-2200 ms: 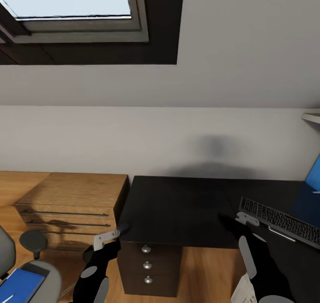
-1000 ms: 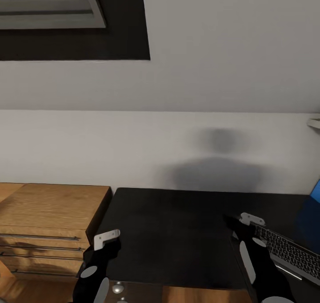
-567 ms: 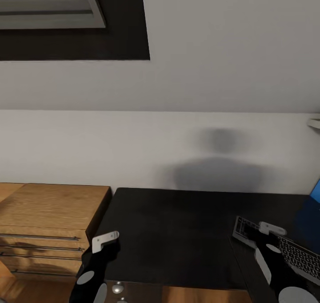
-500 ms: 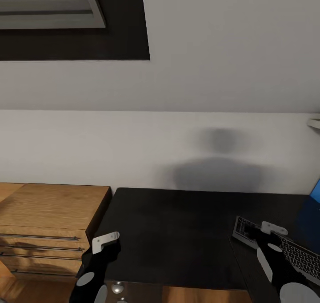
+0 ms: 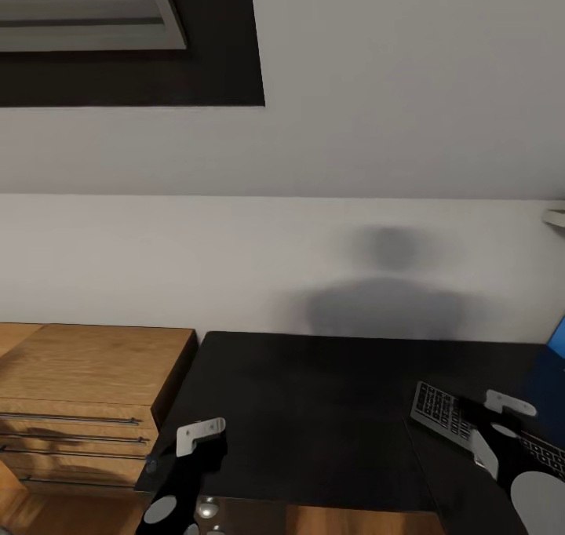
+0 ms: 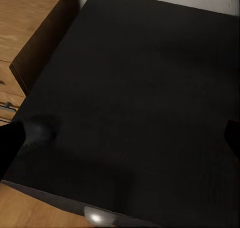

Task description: In the bedroom, organize the workspace by keeping the computer under the desk, ensuring the monitor is on the desk, placing the keyboard on the desk next to the monitor, placing the mouse on the desk next to the keyboard, moving the folder from the swivel chair onto the desk next to the mouse, stacking the notebook on top of the folder with the pen on top of the notebook, and positioning the swivel chair next to the desk.

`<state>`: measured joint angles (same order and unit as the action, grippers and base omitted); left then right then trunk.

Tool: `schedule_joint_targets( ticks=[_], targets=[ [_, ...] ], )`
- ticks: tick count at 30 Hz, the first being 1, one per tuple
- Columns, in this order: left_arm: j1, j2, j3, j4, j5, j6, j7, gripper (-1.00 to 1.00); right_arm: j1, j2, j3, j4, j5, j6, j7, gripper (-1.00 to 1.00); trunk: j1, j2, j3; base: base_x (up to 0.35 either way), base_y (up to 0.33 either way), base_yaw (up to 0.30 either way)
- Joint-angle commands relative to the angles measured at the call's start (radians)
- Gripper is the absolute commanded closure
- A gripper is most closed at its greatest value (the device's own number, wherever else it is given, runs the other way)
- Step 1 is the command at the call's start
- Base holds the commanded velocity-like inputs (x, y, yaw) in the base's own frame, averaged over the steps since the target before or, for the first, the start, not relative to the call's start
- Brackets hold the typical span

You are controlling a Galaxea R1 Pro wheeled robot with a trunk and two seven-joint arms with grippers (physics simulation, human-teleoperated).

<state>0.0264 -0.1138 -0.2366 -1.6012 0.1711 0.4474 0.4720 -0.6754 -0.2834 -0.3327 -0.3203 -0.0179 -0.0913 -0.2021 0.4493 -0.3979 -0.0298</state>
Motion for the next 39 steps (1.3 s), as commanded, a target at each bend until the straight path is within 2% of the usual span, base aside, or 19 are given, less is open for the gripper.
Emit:
schedule_joint_targets(
  ticks=[1,6,7,9,10,14,15,17,28,29,39],
  targets=[
    [0.004,0.000,-0.014,-0.005,0.010,0.002,0.008,-1.00,-0.002,-0.002,-0.008,0.003,-0.008,-0.006,-0.017,-1.00,0.001,-0.002,-0.002,0.000,0.000,0.000],
    [0.009,0.000,-0.042,-0.009,0.010,0.002,0.008,-1.00,-0.004,-0.005,-0.053,0.005,-0.056,-0.010,-0.038,-1.00,0.001,-0.002,-0.002,0.000,0.000,0.000],
    [0.010,0.000,-0.051,-0.010,0.010,0.002,0.008,-1.00,-0.004,-0.005,-0.075,0.003,-0.085,-0.010,-0.042,-1.00,0.001,-0.002,-0.002,0.000,0.000,0.000],
    [0.011,0.000,-0.059,-0.010,0.010,0.003,0.008,-1.00,-0.004,-0.005,-0.090,0.003,-0.110,-0.010,-0.045,-1.00,0.001,-0.002,-0.002,0.000,0.000,0.000],
    [0.012,0.000,-0.076,-0.011,0.010,0.005,0.008,-1.00,-0.004,-0.004,-0.106,0.001,-0.141,-0.011,-0.046,-1.00,0.001,-0.002,-0.002,0.000,0.000,0.000],
    [0.012,0.000,-0.105,-0.011,0.010,0.006,0.010,-1.00,-0.004,-0.002,-0.116,-0.025,-0.157,-0.011,-0.046,-1.00,0.001,-0.002,-0.002,0.000,0.000,0.000],
    [0.012,-0.001,-0.131,-0.012,0.010,0.008,0.011,-1.00,-0.003,0.012,-0.121,-0.088,-0.164,-0.007,-0.046,-1.00,0.001,-0.002,-0.002,0.000,0.000,0.000],
    [0.012,-0.002,-0.138,-0.012,0.010,0.008,0.012,-1.00,-0.003,0.025,-0.121,-0.110,-0.166,-0.005,-0.047,-1.00,0.008,-0.016,-0.008,0.000,0.000,0.000],
    [0.012,-0.003,-0.146,-0.011,0.010,0.008,0.012,-1.00,-0.003,0.046,-0.121,-0.135,-0.169,-0.005,-0.047,-1.00,0.051,-0.093,-0.043,0.000,0.000,0.000],
    [0.012,-0.003,-0.147,-0.011,0.010,0.008,0.012,-1.00,-0.003,0.055,-0.120,-0.138,-0.169,-0.005,-0.046,-1.00,0.054,-0.100,-0.046,0.000,0.000,0.000],
    [0.012,-0.003,-0.147,-0.011,0.010,0.008,0.012,-1.00,-0.003,0.059,-0.121,-0.137,-0.169,-0.004,-0.046,-1.00,0.093,-0.170,-0.077,0.000,0.000,0.000]
  ],
)
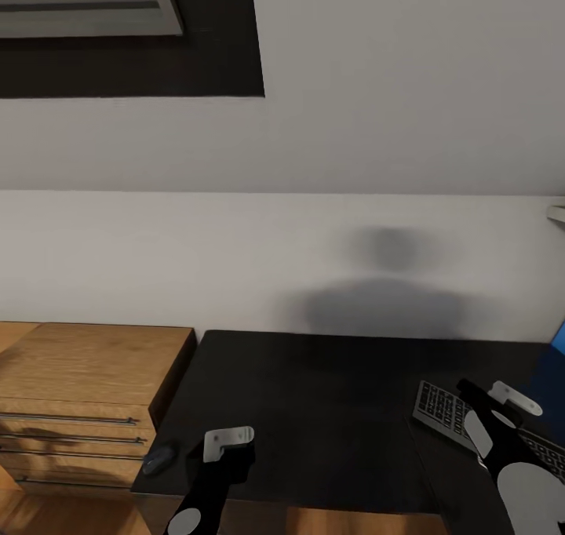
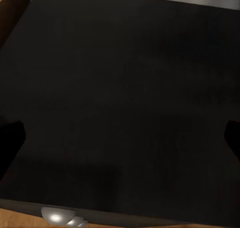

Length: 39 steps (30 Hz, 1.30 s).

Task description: In the bedroom, organize the workspace by keeping the computer under the desk, ensuring the monitor is on the desk, placing the keyboard on the desk next to the monitor, placing the mouse on the desk next to the keyboard, moving the folder from the swivel chair onto the desk next to the mouse, stacking the notebook on top of the folder with the pen on top of the notebook, and positioning the swivel chair next to the desk.

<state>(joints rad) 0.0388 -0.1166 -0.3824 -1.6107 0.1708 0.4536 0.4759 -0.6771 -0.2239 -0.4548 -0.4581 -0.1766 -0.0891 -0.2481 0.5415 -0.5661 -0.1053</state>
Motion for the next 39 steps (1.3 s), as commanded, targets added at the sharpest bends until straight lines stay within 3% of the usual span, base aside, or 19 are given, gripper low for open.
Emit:
schedule_joint_targets(
  ticks=[1,9,39],
  targets=[
    [0.000,0.000,-0.001,-0.002,0.010,0.002,0.008,-1.00,-0.001,0.000,0.001,0.001,-0.011,-0.006,0.000,-1.00,0.004,-0.009,-0.005,0.000,0.000,0.000],
    [0.000,0.000,-0.001,0.000,0.011,0.002,0.008,-1.00,-0.001,0.000,0.001,0.001,-0.011,-0.006,0.000,-1.00,0.035,-0.065,-0.030,0.000,0.000,0.000],
    [0.000,0.005,0.000,0.009,0.009,0.003,0.007,-1.00,0.000,-0.003,0.002,0.007,-0.003,-0.016,0.005,-1.00,0.035,-0.065,-0.030,0.052,-0.055,0.000]
  ],
)
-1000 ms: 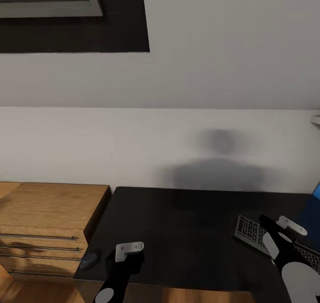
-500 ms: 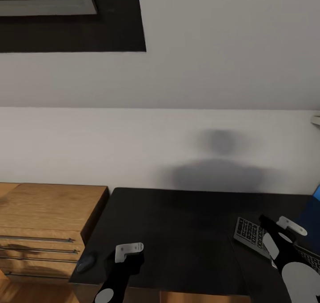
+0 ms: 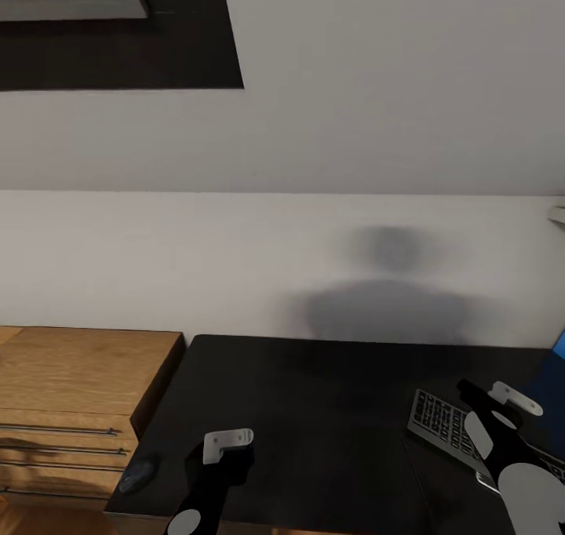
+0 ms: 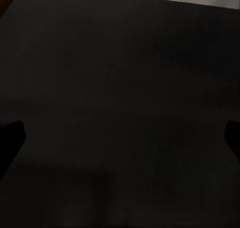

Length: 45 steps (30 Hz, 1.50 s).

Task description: In the bedroom, organize the workspace by keeping the computer under the desk, ensuring the monitor is on the desk, placing the keyboard on the desk next to the monitor, placing the mouse on the desk next to the keyboard, moving the folder from the swivel chair onto the desk next to the mouse, stacking the notebook on top of the folder with the pen on top of the notebook, and positioning the swivel chair next to the desk.

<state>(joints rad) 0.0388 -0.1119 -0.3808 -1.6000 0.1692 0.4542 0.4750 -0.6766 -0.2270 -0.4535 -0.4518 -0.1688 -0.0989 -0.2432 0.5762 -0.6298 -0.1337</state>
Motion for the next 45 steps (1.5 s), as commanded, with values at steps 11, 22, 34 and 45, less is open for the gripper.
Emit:
schedule_joint_targets(
  ticks=[11,22,34,45],
  targets=[
    [0.000,0.000,0.000,-0.002,0.010,0.002,0.008,-1.00,-0.001,-0.025,0.006,0.043,-0.004,0.026,-0.028,-1.00,0.000,-0.001,-0.001,0.056,-0.106,0.000],
    [0.000,-0.003,-0.001,-0.013,0.013,-0.003,0.010,-1.00,-0.003,-0.089,0.007,0.080,0.018,0.166,-0.076,-1.00,0.008,-0.015,-0.008,0.005,-0.008,0.000],
    [0.000,-0.005,-0.002,-0.014,0.014,-0.003,0.050,-1.00,-0.003,-0.100,0.007,0.080,0.018,0.249,-0.094,-1.00,0.054,-0.099,-0.045,0.000,0.000,0.000],
    [0.000,-0.005,-0.003,-0.014,0.015,-0.003,0.062,-1.00,-0.003,-0.100,0.007,0.082,0.018,0.258,-0.094,-1.00,0.096,-0.176,-0.080,0.000,0.000,0.000]
  ],
)
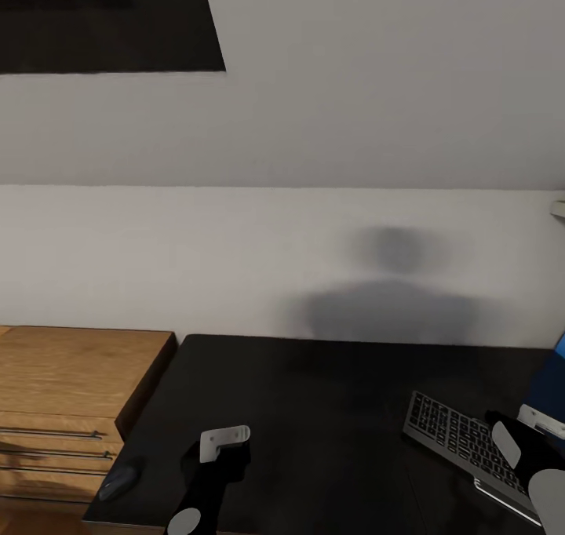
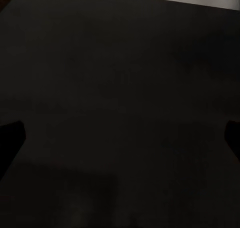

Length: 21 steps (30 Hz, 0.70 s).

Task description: In the bedroom, organize the workspace by keeping the computer under the desk, ensuring the monitor is on the desk, placing the keyboard on the desk next to the monitor, placing the mouse on the desk next to the keyboard, moving the folder from the swivel chair onto the desk next to the mouse, stacking the notebook on top of the folder with the pen on top of the notebook, and positioning the swivel chair next to the desk.

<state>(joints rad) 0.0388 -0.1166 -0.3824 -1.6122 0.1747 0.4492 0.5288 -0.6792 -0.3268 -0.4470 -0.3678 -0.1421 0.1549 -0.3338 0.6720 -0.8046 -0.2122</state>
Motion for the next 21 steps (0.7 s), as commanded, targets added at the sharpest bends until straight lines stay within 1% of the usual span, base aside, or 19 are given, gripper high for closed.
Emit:
schedule_joint_targets(
  ticks=[1,11,15,17,21],
  targets=[
    [0.000,0.000,-0.001,-0.002,0.009,0.002,0.008,-1.00,0.000,0.000,0.001,-0.002,-0.008,0.007,-0.004,-1.00,0.004,-0.008,-0.004,0.000,0.000,0.000],
    [0.000,0.000,-0.001,-0.001,0.009,0.003,0.008,-1.00,0.000,0.001,0.002,-0.002,-0.008,0.033,-0.004,-1.00,0.043,-0.078,-0.036,0.000,0.000,0.000],
    [0.000,0.000,-0.002,-0.002,0.009,0.003,0.008,-1.00,0.000,0.000,0.002,-0.002,-0.008,0.052,-0.004,-1.00,0.058,-0.106,-0.048,0.000,0.000,0.000],
    [0.000,0.000,-0.002,-0.001,0.009,0.003,0.008,-1.00,0.000,0.000,0.002,-0.002,-0.007,0.074,-0.004,-1.00,0.066,-0.120,-0.055,0.000,0.000,0.000],
    [0.000,0.000,-0.003,-0.001,0.009,0.003,0.008,-1.00,0.000,0.001,0.004,-0.002,-0.007,0.083,-0.004,-1.00,0.081,-0.148,-0.067,0.000,0.000,0.000]
  ],
)
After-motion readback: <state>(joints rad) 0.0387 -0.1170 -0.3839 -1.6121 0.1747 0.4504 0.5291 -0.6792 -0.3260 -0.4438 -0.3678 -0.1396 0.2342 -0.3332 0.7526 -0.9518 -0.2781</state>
